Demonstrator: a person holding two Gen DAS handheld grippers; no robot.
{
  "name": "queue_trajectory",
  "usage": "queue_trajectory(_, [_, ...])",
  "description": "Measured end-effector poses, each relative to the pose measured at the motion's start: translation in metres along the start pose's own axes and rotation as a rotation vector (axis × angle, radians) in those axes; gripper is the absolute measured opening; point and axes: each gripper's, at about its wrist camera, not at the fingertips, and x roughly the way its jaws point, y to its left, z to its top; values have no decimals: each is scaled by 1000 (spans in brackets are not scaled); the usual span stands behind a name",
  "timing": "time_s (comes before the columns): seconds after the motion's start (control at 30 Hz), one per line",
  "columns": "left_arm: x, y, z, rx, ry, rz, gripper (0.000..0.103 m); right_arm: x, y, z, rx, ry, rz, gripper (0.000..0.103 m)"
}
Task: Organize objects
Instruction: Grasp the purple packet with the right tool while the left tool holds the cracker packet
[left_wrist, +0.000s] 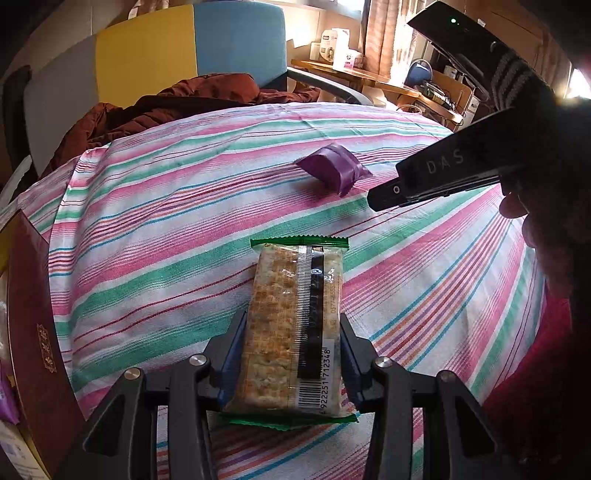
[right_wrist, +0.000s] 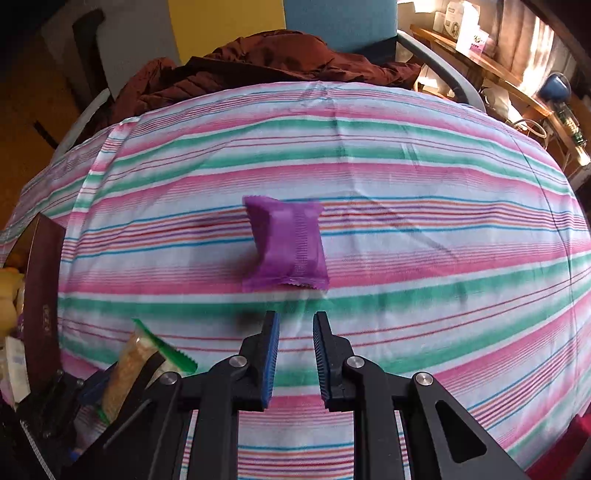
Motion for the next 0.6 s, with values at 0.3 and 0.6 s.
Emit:
queue_trajectory(0.3, [1, 3, 0, -8, -2, -15, 45, -24, 5, 10, 6, -98, 20, 82])
queue_trajectory(0.6, [0, 8, 0, -20, -3, -37, 45, 17, 40, 48, -225, -42, -131, 80])
